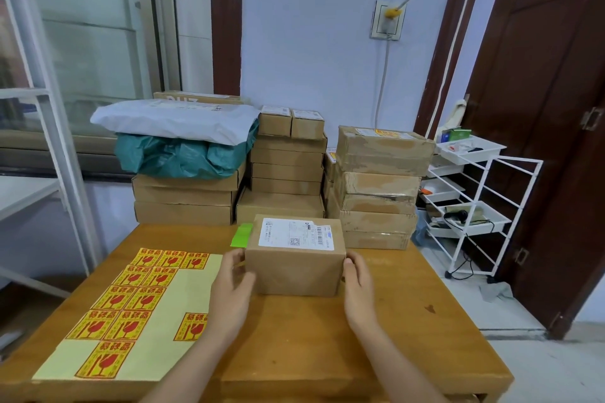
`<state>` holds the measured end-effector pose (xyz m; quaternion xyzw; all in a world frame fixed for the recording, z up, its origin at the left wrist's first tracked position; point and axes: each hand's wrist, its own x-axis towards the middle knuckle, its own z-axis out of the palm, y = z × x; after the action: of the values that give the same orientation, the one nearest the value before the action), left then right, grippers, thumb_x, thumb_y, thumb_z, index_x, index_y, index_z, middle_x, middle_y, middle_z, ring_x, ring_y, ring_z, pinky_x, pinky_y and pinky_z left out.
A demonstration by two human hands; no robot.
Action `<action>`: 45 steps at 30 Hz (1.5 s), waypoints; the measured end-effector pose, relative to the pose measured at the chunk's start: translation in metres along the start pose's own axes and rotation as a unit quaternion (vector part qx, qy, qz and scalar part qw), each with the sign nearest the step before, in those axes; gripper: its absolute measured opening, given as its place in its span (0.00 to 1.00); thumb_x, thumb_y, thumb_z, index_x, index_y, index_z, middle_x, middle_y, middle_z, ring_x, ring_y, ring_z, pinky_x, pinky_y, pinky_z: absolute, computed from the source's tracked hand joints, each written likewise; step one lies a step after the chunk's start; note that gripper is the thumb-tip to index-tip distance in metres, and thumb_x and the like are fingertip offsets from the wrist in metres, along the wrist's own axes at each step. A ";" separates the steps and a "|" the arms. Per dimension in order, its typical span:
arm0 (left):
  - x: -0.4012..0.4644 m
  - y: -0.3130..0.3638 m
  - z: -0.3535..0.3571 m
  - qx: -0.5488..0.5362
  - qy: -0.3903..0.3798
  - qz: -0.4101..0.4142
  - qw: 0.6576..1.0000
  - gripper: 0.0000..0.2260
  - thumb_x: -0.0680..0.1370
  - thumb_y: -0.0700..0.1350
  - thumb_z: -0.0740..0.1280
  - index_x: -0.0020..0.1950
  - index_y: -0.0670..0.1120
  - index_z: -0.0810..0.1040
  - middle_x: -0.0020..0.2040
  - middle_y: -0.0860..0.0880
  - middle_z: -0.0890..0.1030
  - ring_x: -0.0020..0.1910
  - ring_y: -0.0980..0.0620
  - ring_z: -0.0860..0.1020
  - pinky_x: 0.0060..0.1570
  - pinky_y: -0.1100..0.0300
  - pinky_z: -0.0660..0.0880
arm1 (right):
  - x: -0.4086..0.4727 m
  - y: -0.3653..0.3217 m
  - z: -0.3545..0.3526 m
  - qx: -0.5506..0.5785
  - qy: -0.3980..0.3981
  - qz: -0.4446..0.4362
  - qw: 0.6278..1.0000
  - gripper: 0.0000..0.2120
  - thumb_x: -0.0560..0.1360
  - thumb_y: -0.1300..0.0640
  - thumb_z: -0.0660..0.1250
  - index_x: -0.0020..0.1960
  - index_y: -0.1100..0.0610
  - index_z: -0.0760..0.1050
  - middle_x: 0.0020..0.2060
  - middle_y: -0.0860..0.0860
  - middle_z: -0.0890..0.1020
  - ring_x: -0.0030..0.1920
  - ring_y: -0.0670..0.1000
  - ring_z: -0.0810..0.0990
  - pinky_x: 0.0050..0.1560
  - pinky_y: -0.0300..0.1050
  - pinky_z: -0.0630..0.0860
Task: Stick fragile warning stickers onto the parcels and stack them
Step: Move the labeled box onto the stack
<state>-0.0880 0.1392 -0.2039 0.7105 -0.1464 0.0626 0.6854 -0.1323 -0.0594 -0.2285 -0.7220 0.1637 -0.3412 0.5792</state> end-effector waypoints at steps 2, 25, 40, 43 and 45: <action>-0.009 -0.001 0.003 0.026 0.013 0.014 0.999 0.15 0.79 0.35 0.61 0.58 0.54 0.70 0.52 0.63 0.74 0.50 0.66 0.73 0.46 0.67 0.70 | -0.002 0.000 -0.002 0.003 -0.004 0.013 1.000 0.15 0.79 0.47 0.55 0.59 0.51 0.74 0.56 0.47 0.79 0.59 0.48 0.75 0.63 0.53 0.71; -0.011 -0.018 0.021 -0.046 0.026 -0.098 0.994 0.22 0.83 0.53 0.51 0.45 0.43 0.81 0.42 0.49 0.82 0.43 0.53 0.79 0.43 0.62 0.74 | 0.003 0.015 -0.001 -0.032 0.077 0.080 0.993 0.13 0.80 0.59 0.60 0.63 0.60 0.73 0.54 0.53 0.78 0.52 0.50 0.76 0.52 0.41 0.70; -0.016 -0.017 0.014 -0.057 -0.167 0.005 0.984 0.17 0.74 0.55 0.68 0.30 0.46 0.78 0.28 0.47 0.77 0.28 0.52 0.74 0.31 0.64 0.70 | -0.006 0.012 -0.011 0.044 0.041 0.119 0.991 0.15 0.79 0.59 0.62 0.36 0.51 0.79 0.36 0.52 0.83 0.40 0.54 0.79 0.44 0.50 0.73; -0.013 -0.022 0.014 -0.046 -0.181 0.015 0.982 0.23 0.69 0.62 0.64 0.34 0.41 0.79 0.31 0.46 0.78 0.33 0.52 0.75 0.35 0.63 0.71 | -0.008 0.010 -0.012 0.051 0.035 0.110 0.992 0.14 0.79 0.60 0.62 0.36 0.52 0.79 0.33 0.52 0.82 0.37 0.52 0.78 0.41 0.48 0.71; -0.012 -0.024 0.014 -0.039 -0.189 0.025 0.981 0.27 0.69 0.65 0.65 0.39 0.39 0.78 0.33 0.47 0.78 0.35 0.54 0.75 0.38 0.62 0.70 | -0.010 0.009 -0.013 0.058 0.029 0.108 0.992 0.14 0.79 0.61 0.62 0.38 0.54 0.79 0.32 0.50 0.82 0.36 0.50 0.78 0.40 0.46 0.72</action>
<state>-0.0934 0.1273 -0.2313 0.6783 -0.2933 -0.0611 0.6709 -0.1468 -0.0650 -0.2389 -0.6554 0.2372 -0.3062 0.6484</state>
